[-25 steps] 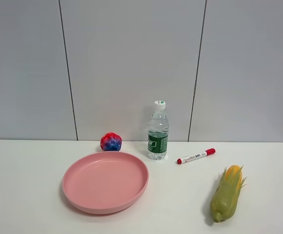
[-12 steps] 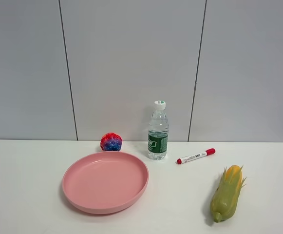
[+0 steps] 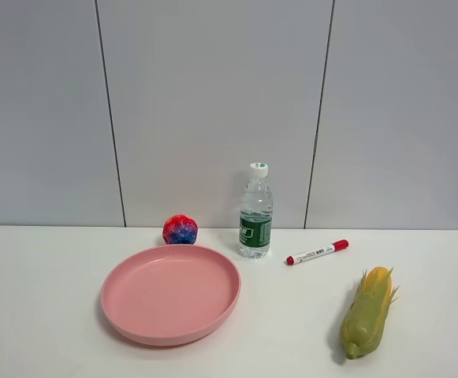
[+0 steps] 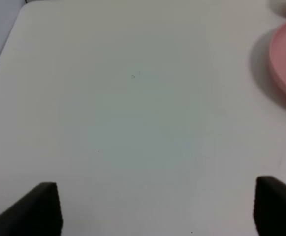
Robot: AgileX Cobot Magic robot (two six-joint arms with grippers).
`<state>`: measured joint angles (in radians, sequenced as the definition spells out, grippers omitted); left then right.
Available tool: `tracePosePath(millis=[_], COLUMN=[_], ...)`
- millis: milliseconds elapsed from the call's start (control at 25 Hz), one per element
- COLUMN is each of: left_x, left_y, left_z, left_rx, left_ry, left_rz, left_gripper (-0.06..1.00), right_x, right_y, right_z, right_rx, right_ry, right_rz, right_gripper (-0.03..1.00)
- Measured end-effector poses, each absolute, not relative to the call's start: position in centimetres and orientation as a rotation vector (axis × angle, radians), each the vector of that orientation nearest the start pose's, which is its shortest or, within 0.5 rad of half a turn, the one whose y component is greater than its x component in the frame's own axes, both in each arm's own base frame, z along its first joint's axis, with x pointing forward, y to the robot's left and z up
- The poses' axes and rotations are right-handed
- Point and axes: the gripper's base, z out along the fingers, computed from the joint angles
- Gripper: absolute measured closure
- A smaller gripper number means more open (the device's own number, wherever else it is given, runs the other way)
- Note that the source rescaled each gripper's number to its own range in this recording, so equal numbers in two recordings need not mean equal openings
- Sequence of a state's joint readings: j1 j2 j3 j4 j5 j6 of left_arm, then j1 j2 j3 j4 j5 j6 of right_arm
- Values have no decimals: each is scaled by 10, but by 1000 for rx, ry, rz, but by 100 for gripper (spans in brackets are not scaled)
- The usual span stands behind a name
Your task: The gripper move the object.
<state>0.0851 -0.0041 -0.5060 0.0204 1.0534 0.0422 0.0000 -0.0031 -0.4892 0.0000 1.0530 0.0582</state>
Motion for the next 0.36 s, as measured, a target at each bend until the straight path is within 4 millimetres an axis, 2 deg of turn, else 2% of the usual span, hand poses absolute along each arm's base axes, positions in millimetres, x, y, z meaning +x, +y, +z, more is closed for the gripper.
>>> tracePosePath(millis=[360], left_x=[-6], left_y=[1], left_z=[280], left_rx=[-45], left_ry=[2028], left_rz=[105], left_gripper=[-6], right_x=[-4], right_y=[0], right_z=[275], right_rx=[60], right_ry=[2044], right_rz=[36], right_gripper=[17])
